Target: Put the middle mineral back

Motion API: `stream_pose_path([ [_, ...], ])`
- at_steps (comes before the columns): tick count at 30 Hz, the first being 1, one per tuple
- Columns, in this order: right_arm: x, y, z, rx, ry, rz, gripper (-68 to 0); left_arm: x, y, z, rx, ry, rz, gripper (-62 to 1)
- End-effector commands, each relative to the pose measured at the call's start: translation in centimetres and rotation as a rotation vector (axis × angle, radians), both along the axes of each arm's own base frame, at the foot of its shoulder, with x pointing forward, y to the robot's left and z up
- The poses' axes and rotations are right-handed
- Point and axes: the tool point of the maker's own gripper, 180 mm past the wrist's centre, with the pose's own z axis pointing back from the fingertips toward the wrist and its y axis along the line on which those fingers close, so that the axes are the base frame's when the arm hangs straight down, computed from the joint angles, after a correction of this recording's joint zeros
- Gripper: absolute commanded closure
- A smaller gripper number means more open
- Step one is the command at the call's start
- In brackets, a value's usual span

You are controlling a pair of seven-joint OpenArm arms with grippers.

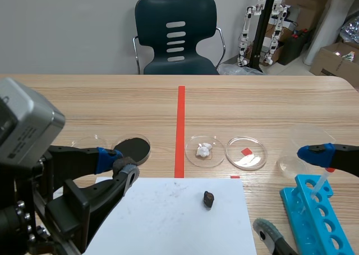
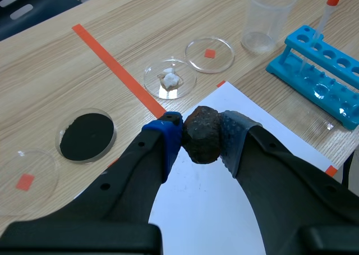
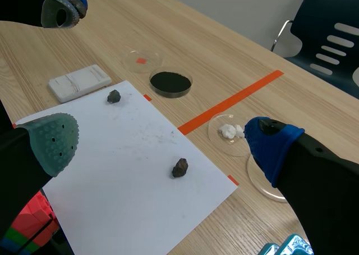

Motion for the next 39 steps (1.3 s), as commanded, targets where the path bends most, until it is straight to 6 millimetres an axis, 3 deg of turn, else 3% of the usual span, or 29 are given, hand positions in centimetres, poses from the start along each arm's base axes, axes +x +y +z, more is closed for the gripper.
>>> stream_pose_path([
  [1, 0.3, 0.0, 0.7, 0.019, -0.020, -0.001, -62.1, 0.1, -0.2, 0.9, -0.025, -0.024, 0.004, -12.6],
  [28, 0.3, 0.0, 0.7, 0.019, -0.020, -0.001, -62.1, 0.6, -0.2, 0.6, -0.004, -0.018, 0.003, -12.6],
  [35, 0.3, 0.0, 0.7, 0.019, -0.020, -0.001, -62.1, 1.7, -0.2, -1.9, -0.026, 0.065, 0.015, -12.6],
  [39, 0.3, 0.0, 0.7, 0.019, -0.020, -0.001, -62.1, 2.3, -0.5, -4.7, 0.001, 0.147, 0.027, -12.6],
])
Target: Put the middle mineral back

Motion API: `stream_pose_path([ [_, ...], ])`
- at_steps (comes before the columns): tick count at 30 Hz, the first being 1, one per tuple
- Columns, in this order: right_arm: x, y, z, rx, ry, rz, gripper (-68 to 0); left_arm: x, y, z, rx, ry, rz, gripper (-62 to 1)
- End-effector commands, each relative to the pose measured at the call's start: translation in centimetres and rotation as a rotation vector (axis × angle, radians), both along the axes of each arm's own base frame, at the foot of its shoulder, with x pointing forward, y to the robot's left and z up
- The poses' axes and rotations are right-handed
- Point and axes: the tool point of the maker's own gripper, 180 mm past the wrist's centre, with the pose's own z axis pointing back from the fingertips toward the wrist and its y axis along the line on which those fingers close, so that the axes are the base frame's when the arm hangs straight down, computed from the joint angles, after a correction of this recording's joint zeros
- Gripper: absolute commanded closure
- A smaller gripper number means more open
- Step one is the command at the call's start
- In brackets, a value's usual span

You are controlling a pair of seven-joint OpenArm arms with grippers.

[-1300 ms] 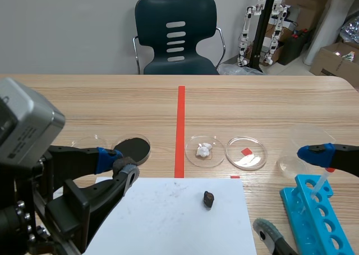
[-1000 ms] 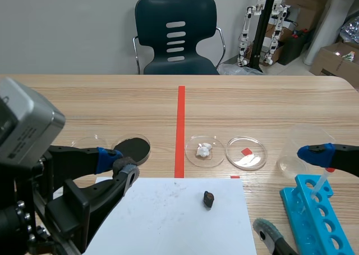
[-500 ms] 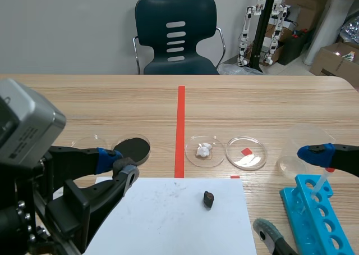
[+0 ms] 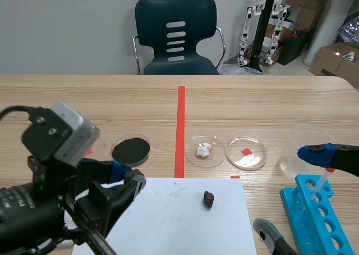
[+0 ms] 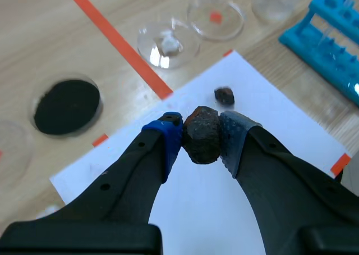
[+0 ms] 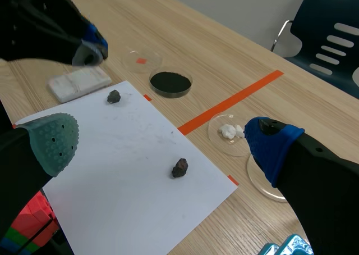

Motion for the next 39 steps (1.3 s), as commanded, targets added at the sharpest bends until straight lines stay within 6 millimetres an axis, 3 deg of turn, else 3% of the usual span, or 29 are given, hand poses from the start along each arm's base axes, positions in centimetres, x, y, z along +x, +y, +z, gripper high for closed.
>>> stream_pose_path([
  [1, 0.3, 0.0, 0.7, 0.019, -0.020, -0.001, -62.1, 0.6, -0.6, -0.1, -0.015, 0.010, 0.012, -12.6],
  [9, 0.3, 0.0, 0.7, 0.019, -0.020, -0.001, -62.1, 3.0, -0.3, -3.9, 0.096, 0.221, 0.152, -12.6],
  [26, 0.3, 0.0, 0.7, 0.019, -0.020, -0.001, -62.1, 6.0, -1.9, -7.0, 0.099, 0.455, 0.349, -12.6],
  [39, 0.3, 0.0, 0.7, 0.019, -0.020, -0.001, -62.1, 6.7, -3.5, -9.3, 0.213, 0.577, 0.398, -12.6],
])
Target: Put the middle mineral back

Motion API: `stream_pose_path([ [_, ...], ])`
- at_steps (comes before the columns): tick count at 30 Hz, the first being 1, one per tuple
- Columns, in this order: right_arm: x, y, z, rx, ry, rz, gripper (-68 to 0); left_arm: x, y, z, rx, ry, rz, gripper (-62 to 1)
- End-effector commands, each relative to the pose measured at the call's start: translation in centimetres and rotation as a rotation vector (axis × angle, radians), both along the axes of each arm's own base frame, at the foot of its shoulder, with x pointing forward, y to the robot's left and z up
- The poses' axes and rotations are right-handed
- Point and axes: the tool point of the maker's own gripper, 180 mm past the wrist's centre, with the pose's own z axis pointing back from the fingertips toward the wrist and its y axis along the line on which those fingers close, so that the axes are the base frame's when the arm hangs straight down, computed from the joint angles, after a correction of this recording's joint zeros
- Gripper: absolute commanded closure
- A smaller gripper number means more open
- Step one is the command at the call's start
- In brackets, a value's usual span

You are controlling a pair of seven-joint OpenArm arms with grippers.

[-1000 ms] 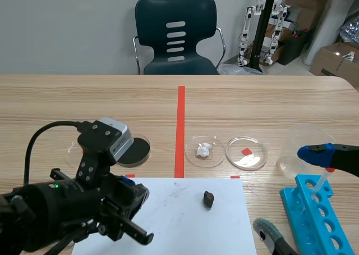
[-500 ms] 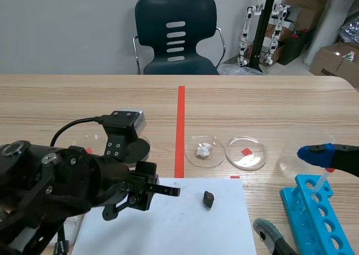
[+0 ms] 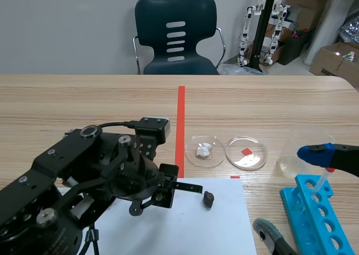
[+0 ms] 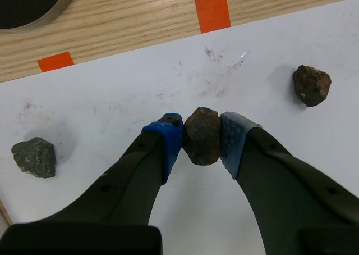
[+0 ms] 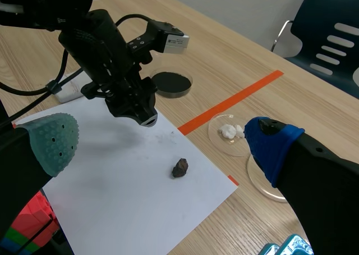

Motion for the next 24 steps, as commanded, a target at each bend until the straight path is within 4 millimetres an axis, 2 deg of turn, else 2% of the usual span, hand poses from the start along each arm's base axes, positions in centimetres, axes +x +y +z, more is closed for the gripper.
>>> stream_pose_path([
  [1, 0.3, 0.0, 0.7, 0.019, -0.020, -0.001, -62.1, 0.6, -0.5, 0.7, -0.013, -0.014, 0.008, -12.6],
  [13, 0.3, 0.0, 0.7, 0.019, -0.020, -0.001, -62.1, 1.8, -0.1, -0.4, 0.053, 0.025, 0.045, -12.6],
  [24, 0.3, 0.0, 0.7, 0.019, -0.020, -0.001, -62.1, 1.7, 0.7, -2.0, 0.078, 0.078, 0.081, -12.6],
])
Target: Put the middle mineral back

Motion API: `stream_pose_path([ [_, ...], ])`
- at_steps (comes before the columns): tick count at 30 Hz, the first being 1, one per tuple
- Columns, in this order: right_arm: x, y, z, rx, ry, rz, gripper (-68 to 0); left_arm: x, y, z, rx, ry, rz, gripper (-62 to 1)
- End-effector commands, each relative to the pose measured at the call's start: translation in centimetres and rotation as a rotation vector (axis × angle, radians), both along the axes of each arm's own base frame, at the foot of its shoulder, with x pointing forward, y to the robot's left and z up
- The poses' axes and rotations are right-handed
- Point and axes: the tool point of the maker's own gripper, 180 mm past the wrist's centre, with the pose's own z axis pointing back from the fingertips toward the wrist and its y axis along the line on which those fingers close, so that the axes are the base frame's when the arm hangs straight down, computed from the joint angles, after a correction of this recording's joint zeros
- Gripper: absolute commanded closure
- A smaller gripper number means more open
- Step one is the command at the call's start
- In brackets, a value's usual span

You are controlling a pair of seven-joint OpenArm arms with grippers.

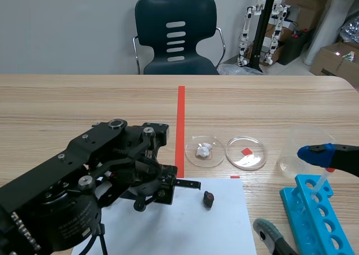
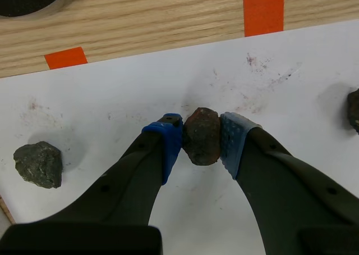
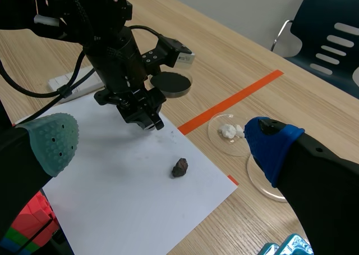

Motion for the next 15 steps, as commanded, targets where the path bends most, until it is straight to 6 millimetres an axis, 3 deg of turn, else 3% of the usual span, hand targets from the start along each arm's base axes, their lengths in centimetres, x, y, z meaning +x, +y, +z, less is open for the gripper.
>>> stream_pose_path([
  [1, 0.29, -0.03, 0.72, 0.020, -0.021, -0.001, -62.1, 0.55, -0.50, 0.64, -0.018, -0.014, 0.006, -12.6],
  [9, 0.29, -0.03, 0.71, 0.019, -0.020, -0.001, -62.1, 0.39, -0.76, 0.58, -0.033, -0.005, 0.007, -14.4],
  [15, 0.29, -0.03, 0.71, 0.019, -0.020, -0.001, -62.1, 0.46, -0.85, 0.62, -0.040, -0.009, 0.008, -35.6],
])
